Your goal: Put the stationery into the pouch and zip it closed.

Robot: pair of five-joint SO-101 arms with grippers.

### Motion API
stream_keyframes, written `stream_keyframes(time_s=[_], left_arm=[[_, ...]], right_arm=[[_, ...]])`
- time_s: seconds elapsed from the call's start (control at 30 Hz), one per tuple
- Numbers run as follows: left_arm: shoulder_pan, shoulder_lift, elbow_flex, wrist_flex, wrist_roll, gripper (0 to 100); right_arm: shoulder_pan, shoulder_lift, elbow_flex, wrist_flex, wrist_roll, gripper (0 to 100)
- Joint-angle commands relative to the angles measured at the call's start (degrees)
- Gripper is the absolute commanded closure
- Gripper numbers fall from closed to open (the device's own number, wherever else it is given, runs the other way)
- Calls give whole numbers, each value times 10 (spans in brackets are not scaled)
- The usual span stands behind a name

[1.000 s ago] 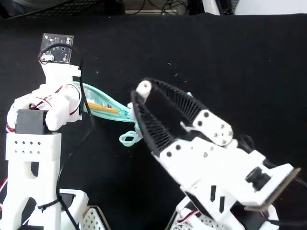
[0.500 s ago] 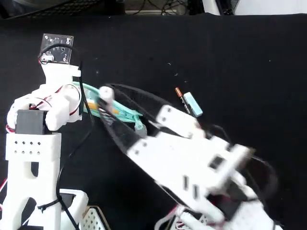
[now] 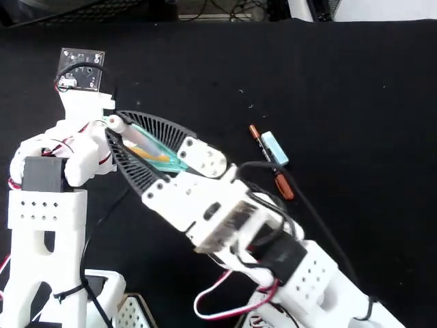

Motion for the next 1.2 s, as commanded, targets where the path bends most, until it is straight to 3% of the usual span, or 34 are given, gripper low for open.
stream_keyframes(time_s=[0.0,0.3,0.67,0.77,0.87,1.17], left_arm=[[5,7,29,4,4,970],[6,9,38,1,4,970],[5,11,37,1,4,970],[5,11,37,1,4,970],[5,11,38,1,4,970],[5,11,40,1,4,970]], right_arm=[[24,11,15,-14,8,986],[57,-30,59,6,8,986],[36,-63,-29,312,7,981],[30,-51,-54,344,-4,897],[30,-46,-74,350,-68,793],[45,-49,-161,405,-84,800]])
